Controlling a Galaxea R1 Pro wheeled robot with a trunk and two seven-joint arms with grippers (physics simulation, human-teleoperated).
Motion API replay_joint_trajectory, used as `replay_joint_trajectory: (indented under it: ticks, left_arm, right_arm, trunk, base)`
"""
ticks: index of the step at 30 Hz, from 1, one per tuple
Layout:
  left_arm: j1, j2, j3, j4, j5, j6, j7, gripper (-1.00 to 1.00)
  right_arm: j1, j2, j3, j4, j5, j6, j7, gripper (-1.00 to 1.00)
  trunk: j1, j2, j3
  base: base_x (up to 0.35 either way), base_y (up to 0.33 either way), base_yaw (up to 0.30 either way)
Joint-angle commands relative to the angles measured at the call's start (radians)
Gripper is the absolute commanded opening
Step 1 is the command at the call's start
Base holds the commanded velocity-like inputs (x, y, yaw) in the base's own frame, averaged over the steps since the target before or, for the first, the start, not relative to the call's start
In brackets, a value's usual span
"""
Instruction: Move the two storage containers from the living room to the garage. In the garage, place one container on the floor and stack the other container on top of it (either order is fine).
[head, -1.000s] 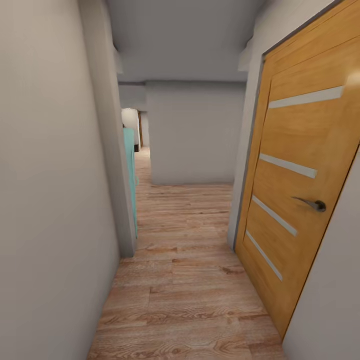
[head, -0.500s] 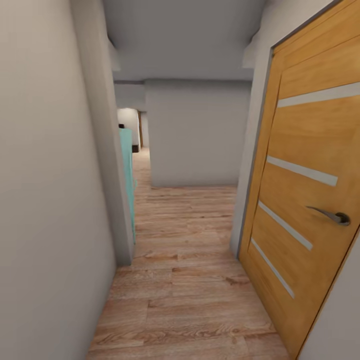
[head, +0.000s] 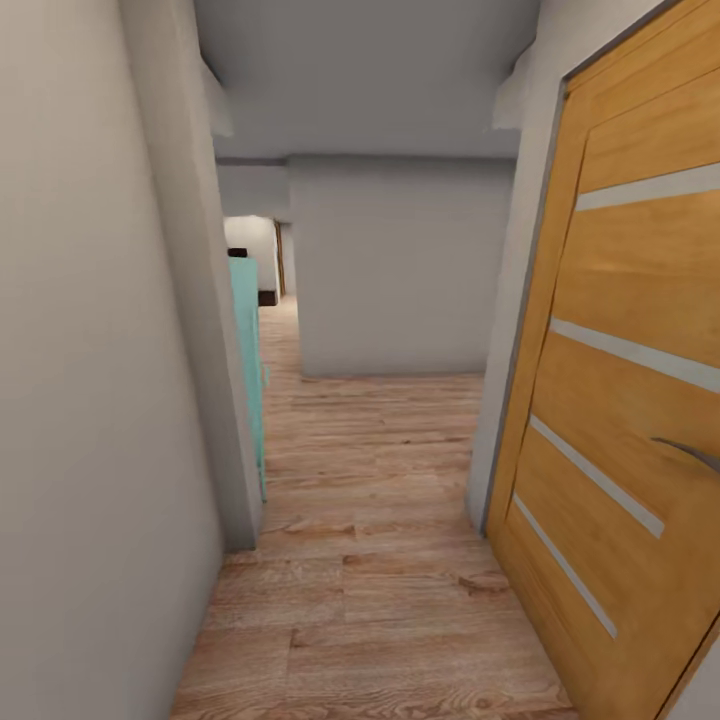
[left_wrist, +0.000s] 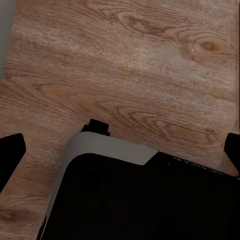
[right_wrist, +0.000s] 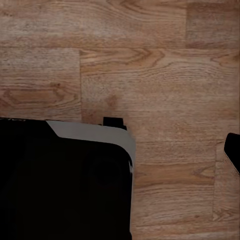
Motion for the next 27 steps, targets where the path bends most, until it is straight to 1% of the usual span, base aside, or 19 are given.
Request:
replay_joint_trajectory:
  ticks: [1,7,15,27]
  left_arm:
    - [-0.001,0.000,-0.008,0.000,0.007,-0.002,0.001,1.00]
    - [-0.001,0.000,-0.009,0.000,0.007,-0.002,0.002,1.00]
    - [-0.001,0.000,-0.009,0.000,0.007,-0.002,0.002,1.00]
    - [-0.001,-0.001,-0.010,0.000,0.006,-0.002,0.001,1.00]
  right_arm:
    - [-0.001,0.001,0.009,0.003,-0.008,-0.005,-0.001,1.00]
    - [-0.001,0.001,0.010,0.003,-0.007,-0.006,-0.002,1.00]
    - [-0.002,-0.001,0.009,0.003,-0.007,-0.006,-0.002,1.00]
    - [-0.002,-0.005,0.010,0.003,-0.008,-0.005,0.003,1.00]
  trunk:
    - [0.001,-0.001,-0.001]
    - [0.001,-0.001,-0.001]
    - [0.001,-0.001,-0.001]
    - [0.001,-0.001,-0.001]
  base:
    - [0.322,0.000,0.000]
    - [0.322,0.000,0.018]
    - [0.321,-0.064,0.189]
    - [0.316,-0.128,0.019]
